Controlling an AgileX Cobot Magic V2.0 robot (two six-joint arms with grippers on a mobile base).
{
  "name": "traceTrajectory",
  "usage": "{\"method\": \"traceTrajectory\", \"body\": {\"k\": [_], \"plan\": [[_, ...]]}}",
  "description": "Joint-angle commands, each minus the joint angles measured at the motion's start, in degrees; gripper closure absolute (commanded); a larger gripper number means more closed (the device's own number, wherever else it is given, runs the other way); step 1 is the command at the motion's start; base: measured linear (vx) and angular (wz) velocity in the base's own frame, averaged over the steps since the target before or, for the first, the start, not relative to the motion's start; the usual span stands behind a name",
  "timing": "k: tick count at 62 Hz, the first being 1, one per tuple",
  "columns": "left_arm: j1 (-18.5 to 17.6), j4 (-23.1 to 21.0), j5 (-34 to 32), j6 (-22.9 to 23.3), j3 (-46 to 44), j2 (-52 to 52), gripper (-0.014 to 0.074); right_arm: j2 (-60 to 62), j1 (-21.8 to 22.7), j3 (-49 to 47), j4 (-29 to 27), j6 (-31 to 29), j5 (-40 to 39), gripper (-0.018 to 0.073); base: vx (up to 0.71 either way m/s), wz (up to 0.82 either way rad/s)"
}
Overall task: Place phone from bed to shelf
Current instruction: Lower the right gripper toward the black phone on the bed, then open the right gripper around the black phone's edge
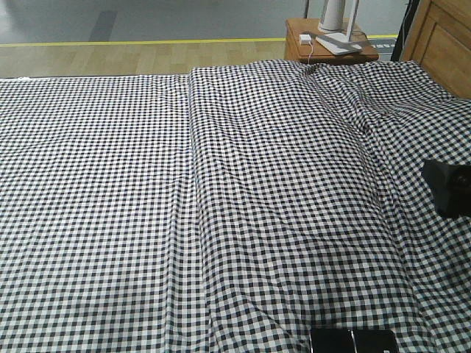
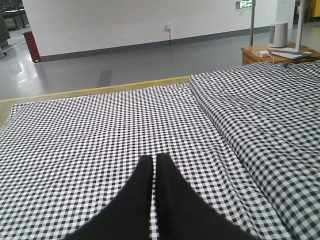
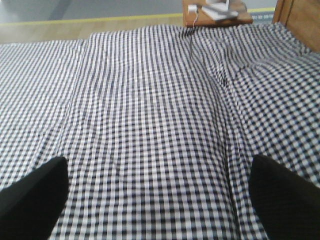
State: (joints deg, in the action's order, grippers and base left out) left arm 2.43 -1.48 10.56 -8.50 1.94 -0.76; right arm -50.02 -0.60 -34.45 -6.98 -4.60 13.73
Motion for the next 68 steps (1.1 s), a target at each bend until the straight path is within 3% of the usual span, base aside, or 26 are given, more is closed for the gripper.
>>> {"method": "traceTrajectory", "body": {"k": [1, 9, 16, 31, 41, 48, 54, 68], "plan": [[-0.2, -0.52, -4.15, 0.33, -1.22, -0.77, 0.0595, 0.28, 0.18, -2.29, 0.05, -0.13, -0.18, -0.0152, 0.0, 0.0], [-0.2, -0.52, -4.15, 0.33, -1.22, -0.77, 0.0595, 0.28, 0.22, -6.18, 0.05, 1.79, 7.76, -0.0148, 0.0, 0.0], [-0.2, -0.52, -4.15, 0.33, -1.22, -0.77, 0.0595, 0.01, 0.22, -10.77, 0.93, 7.02, 12.82, -0.0146, 0.0, 0.0], [-0.2, -0.52, -4.15, 0.33, -1.22, -0.77, 0.0595, -5.58, 0.22, -20.8, 11.5, 13.98, 25.96, -0.0138, 0.0, 0.0], [-0.2, -0.52, -4.15, 0.33, -1.22, -0.77, 0.0595, -11.14, 1.42, -24.39, 13.21, 14.2, 31.32, -0.0126, 0.0, 0.0], [-0.2, -0.52, -4.15, 0.33, -1.22, -0.77, 0.0595, -14.74, 7.32, -25.73, 11.86, 12.13, 32.59, -0.0121, 0.0, 0.0], [-0.2, -0.52, -4.15, 0.33, -1.22, -0.77, 0.0595, -17.4, 14.65, -25.88, 7.83, 6.75, 31.9, -0.0115, 0.0, 0.0], [-0.2, -0.52, -4.15, 0.33, -1.22, -0.77, 0.0595, -27.85, 30.75, -25.88, -9.02, -11.88, 28.66, -0.0106, 0.0, 0.0]]}}
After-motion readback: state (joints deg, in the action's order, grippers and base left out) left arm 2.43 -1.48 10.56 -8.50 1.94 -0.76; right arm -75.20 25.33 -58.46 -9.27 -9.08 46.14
